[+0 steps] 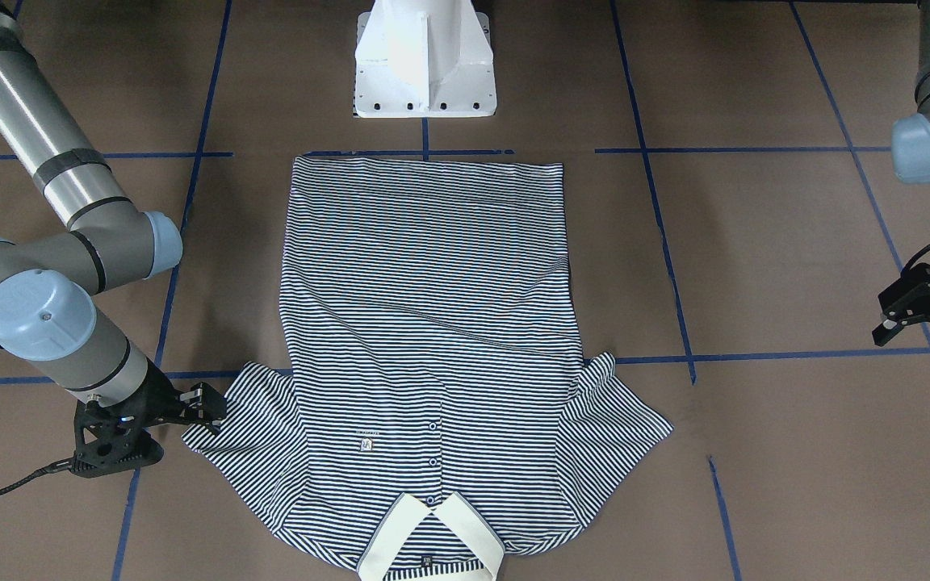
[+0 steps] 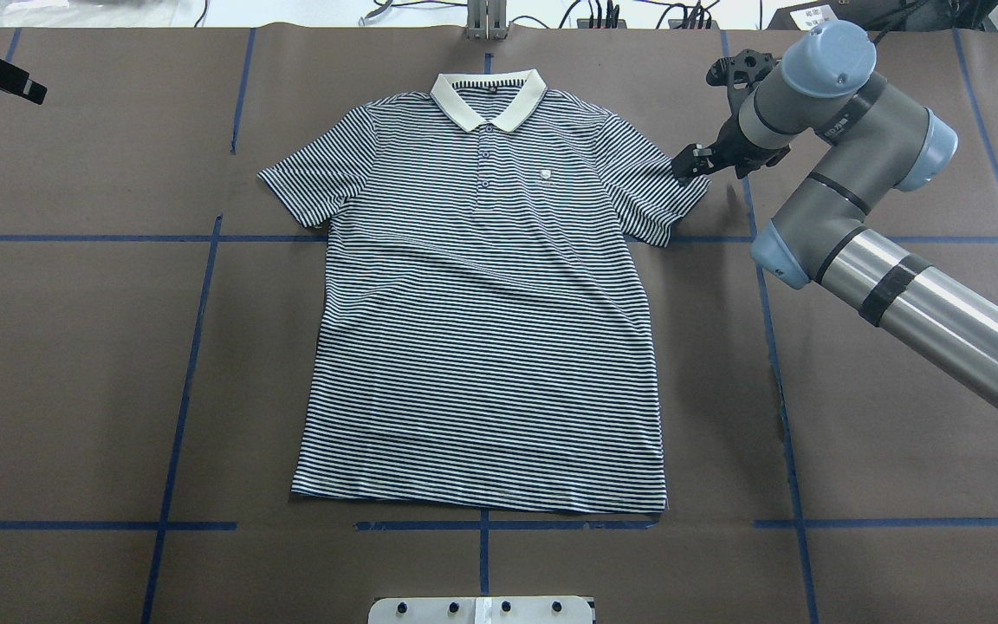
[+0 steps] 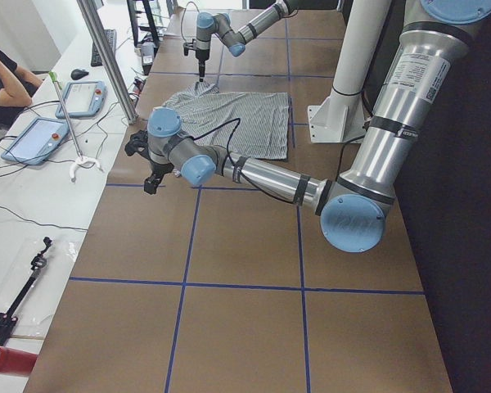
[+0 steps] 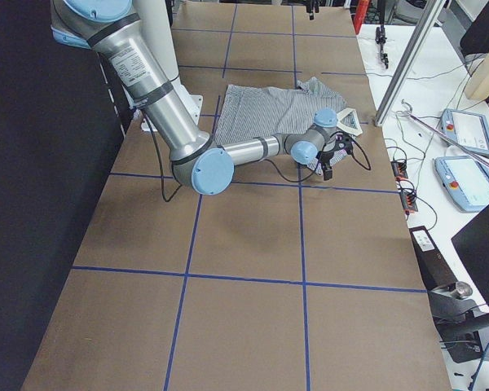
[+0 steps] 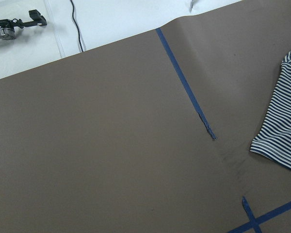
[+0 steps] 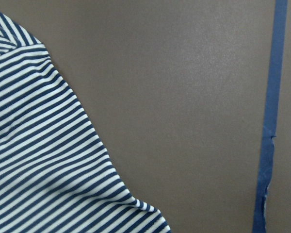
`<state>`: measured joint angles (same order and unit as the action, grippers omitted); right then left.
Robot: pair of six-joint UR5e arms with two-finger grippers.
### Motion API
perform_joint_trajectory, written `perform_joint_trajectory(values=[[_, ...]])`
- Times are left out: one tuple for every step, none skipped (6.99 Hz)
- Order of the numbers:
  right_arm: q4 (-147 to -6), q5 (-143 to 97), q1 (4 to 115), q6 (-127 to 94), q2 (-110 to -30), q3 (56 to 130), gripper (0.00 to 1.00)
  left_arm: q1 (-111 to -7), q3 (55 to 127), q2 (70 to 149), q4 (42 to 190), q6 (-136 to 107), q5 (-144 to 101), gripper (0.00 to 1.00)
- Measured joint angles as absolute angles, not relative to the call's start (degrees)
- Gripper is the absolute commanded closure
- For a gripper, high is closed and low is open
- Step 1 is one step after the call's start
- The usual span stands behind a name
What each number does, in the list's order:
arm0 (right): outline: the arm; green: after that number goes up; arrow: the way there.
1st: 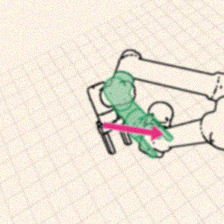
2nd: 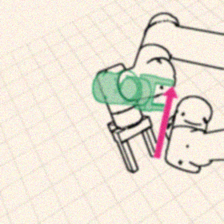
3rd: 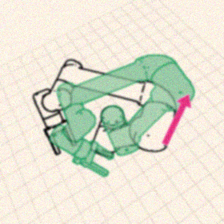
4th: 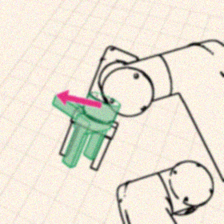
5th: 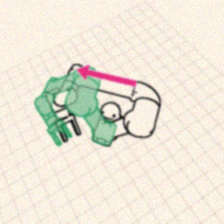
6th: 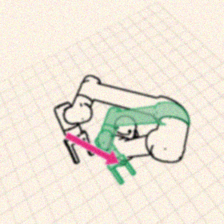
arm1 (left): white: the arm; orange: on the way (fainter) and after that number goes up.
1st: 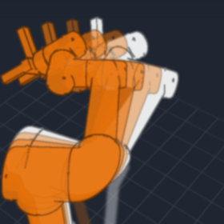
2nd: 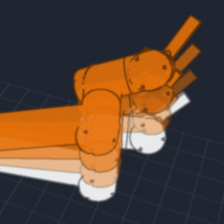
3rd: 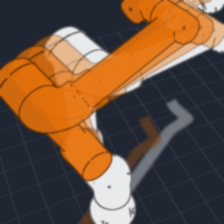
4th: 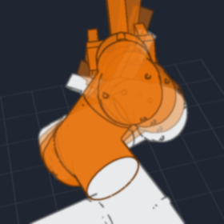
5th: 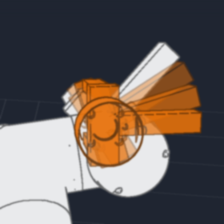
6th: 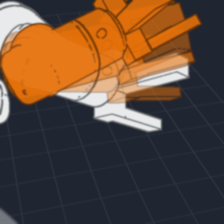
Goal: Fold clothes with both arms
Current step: 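Move the right gripper over the sleeve nearest it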
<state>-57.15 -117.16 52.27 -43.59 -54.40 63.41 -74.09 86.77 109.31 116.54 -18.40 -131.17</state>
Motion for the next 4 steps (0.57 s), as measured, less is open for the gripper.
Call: perform_joint_trajectory(values=[[-57.2,-117.1,51.8,-43.7,-54.5,63.2,0.18,-74.1,87.0,109.3,116.5,-18.4,-131.2,0.0],[-57.5,-117.1,51.5,-43.7,-54.5,62.9,0.44,-74.1,87.2,109.3,116.5,-18.5,-131.2,0.0],[-57.9,-117.1,51.2,-43.7,-54.4,62.8,0.72,-74.1,87.4,109.3,116.5,-18.5,-131.2,0.0],[-58.2,-117.1,51.2,-43.6,-54.3,62.8,0.92,-74.1,87.5,109.3,116.5,-18.5,-131.2,0.0]])
